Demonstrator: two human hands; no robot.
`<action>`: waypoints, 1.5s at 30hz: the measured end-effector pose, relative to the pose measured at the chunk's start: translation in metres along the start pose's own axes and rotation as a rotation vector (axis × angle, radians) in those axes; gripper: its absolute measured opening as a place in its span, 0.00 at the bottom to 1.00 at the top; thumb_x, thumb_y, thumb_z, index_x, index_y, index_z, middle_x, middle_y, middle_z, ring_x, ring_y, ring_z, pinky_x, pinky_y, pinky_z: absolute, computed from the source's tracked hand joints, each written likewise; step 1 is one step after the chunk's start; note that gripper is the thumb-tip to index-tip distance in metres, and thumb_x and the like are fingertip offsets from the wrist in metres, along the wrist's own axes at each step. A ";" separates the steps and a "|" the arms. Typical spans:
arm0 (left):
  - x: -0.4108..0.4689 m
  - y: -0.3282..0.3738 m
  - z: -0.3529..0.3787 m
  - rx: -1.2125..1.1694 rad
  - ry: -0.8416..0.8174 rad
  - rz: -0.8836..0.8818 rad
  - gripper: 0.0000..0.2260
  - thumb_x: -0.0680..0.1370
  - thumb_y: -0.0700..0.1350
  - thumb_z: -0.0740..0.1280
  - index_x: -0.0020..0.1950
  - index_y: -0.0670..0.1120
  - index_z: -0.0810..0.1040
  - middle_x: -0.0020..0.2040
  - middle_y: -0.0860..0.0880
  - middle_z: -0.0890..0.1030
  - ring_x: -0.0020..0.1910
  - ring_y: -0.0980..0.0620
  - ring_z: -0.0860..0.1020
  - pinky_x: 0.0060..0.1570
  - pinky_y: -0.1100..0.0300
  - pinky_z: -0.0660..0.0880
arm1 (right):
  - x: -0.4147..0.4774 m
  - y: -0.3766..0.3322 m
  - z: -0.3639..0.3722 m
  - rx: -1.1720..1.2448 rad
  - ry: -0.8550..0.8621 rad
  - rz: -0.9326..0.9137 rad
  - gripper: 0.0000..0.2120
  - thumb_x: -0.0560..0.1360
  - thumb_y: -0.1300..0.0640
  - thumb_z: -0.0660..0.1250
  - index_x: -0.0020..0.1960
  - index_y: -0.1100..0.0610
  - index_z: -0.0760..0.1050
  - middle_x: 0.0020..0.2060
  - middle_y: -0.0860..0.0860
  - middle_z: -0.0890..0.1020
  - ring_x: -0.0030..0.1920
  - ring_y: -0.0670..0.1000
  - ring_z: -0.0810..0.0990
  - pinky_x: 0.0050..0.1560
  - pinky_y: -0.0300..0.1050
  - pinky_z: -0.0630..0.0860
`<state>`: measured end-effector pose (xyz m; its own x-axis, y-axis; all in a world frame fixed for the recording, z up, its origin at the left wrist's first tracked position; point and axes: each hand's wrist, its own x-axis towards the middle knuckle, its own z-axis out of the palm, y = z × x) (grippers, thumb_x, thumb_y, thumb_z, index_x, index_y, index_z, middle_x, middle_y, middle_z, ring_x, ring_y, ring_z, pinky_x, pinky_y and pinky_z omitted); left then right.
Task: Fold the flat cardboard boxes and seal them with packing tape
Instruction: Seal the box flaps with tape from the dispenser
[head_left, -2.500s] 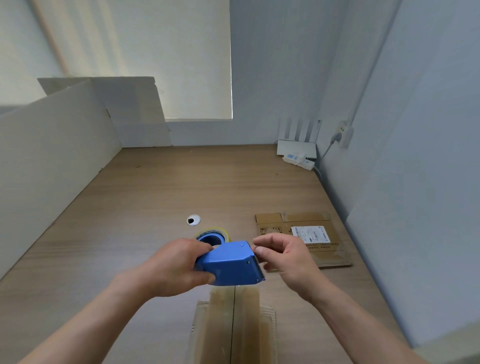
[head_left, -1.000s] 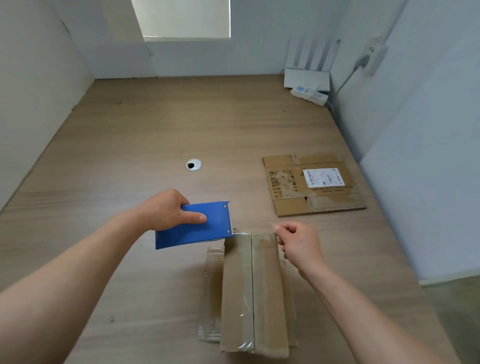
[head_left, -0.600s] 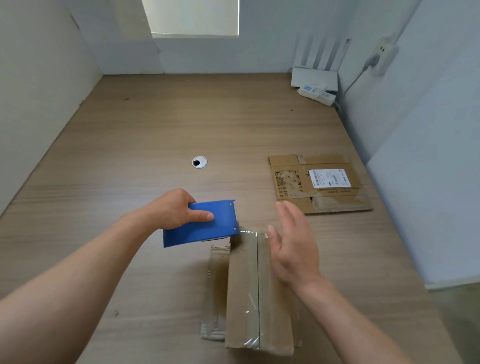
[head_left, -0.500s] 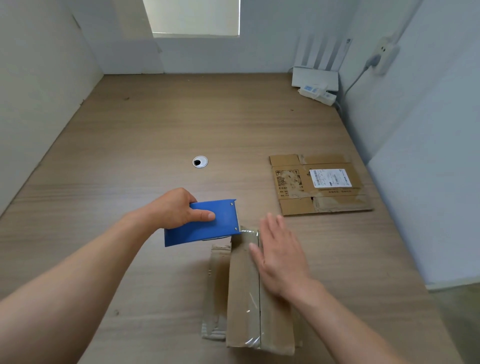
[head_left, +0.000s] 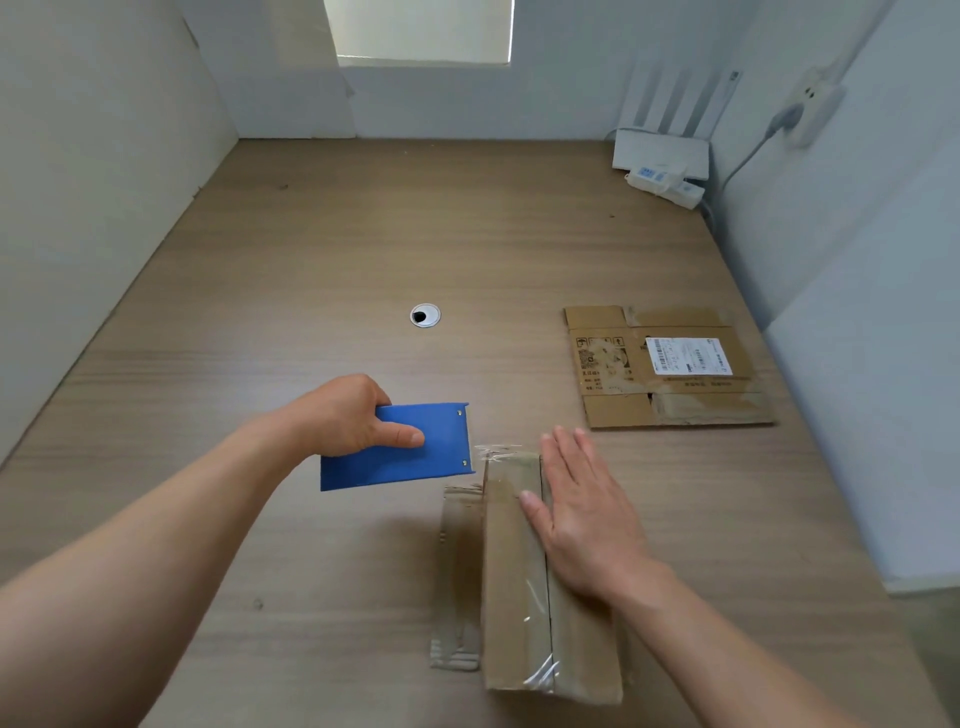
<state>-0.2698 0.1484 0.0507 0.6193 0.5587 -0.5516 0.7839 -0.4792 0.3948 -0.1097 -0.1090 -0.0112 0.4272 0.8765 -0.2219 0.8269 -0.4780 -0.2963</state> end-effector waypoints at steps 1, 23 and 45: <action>0.002 0.001 0.000 0.022 0.004 -0.006 0.22 0.70 0.65 0.73 0.38 0.45 0.79 0.33 0.49 0.78 0.32 0.50 0.74 0.33 0.58 0.67 | 0.000 -0.001 -0.001 -0.003 0.003 -0.003 0.35 0.82 0.36 0.45 0.82 0.53 0.42 0.81 0.47 0.41 0.79 0.46 0.33 0.77 0.42 0.37; -0.024 0.001 0.048 0.499 0.388 -0.190 0.20 0.77 0.66 0.62 0.40 0.49 0.71 0.36 0.52 0.75 0.34 0.51 0.73 0.30 0.60 0.63 | -0.002 -0.005 -0.002 0.018 0.022 -0.007 0.34 0.83 0.38 0.46 0.82 0.54 0.44 0.81 0.48 0.43 0.80 0.49 0.36 0.75 0.42 0.37; -0.019 0.081 0.130 -0.196 0.661 0.520 0.19 0.80 0.52 0.58 0.61 0.41 0.80 0.62 0.44 0.78 0.63 0.48 0.73 0.64 0.61 0.68 | 0.002 0.001 0.008 0.103 0.057 -0.046 0.41 0.75 0.34 0.37 0.80 0.56 0.53 0.80 0.51 0.55 0.81 0.53 0.43 0.76 0.43 0.42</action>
<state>-0.2241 0.0108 -0.0028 0.7524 0.6091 0.2506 0.3497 -0.6918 0.6318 -0.1110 -0.1082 -0.0195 0.4120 0.8981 -0.1540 0.8055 -0.4380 -0.3992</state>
